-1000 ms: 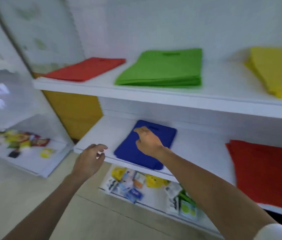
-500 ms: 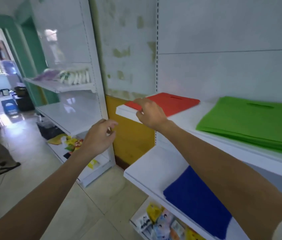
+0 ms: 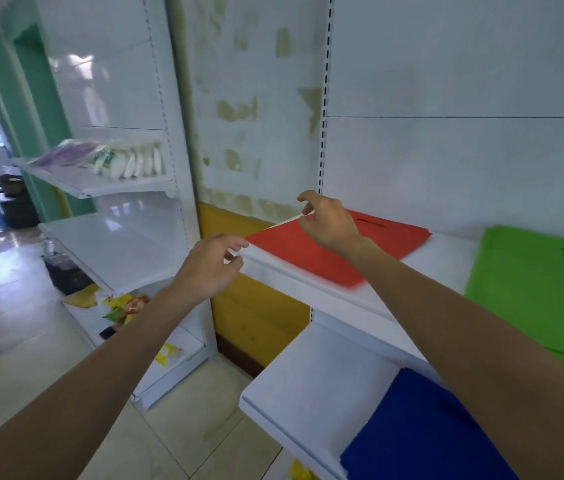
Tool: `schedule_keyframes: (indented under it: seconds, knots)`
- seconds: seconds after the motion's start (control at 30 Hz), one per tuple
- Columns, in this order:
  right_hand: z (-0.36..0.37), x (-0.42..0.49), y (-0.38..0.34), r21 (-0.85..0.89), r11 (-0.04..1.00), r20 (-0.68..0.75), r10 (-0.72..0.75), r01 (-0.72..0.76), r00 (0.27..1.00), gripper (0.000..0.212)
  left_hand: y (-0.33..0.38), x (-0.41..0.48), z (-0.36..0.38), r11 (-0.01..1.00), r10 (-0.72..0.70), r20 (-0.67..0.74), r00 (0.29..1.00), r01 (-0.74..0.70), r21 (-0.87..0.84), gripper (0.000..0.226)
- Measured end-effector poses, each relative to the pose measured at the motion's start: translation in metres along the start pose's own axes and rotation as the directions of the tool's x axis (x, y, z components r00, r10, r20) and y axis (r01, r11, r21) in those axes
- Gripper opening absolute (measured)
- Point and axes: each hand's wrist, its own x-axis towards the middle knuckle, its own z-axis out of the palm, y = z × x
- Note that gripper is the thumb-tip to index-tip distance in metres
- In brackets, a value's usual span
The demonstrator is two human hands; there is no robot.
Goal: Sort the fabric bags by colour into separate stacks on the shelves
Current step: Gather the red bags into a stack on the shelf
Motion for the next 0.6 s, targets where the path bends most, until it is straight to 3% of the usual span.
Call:
schedule_keyframes:
  seconds: [0.17, 0.27, 0.43, 0.53, 0.6]
  knots:
    - [0.001, 0.017, 0.039, -0.09, 0.978, -0.079, 0.18, -0.186, 0.981, 0.043, -0.025, 0.077, 0.031, 0.993, 0.098, 0.064, 0.993, -0.093, -0.073, 0.027]
    - [-0.01, 0.024, 0.065, -0.166, 0.907, -0.18, 0.359, -0.388, 0.916, 0.043, -0.039, 0.126, 0.051, 0.985, 0.146, 0.123, 0.982, -0.133, -0.114, 0.026]
    - [-0.011, 0.022, 0.082, -0.249, 0.625, -0.29, 0.68, -0.739, 0.673, 0.038, -0.053, 0.186, 0.08, 0.979, 0.192, 0.176, 0.965, -0.178, -0.097, 0.029]
    - [-0.005, 0.01, 0.082, -0.269, 0.447, -0.323, 0.793, -0.853, 0.517, 0.045, -0.051, 0.207, 0.102, 0.982, 0.175, 0.294, 0.94, -0.188, 0.017, 0.038]
    - [0.006, 0.002, 0.081, -0.3, 0.367, -0.351, 0.816, -0.881, 0.459, 0.049, -0.052, 0.213, 0.116, 0.972, 0.175, 0.337, 0.925, -0.218, 0.093, 0.045]
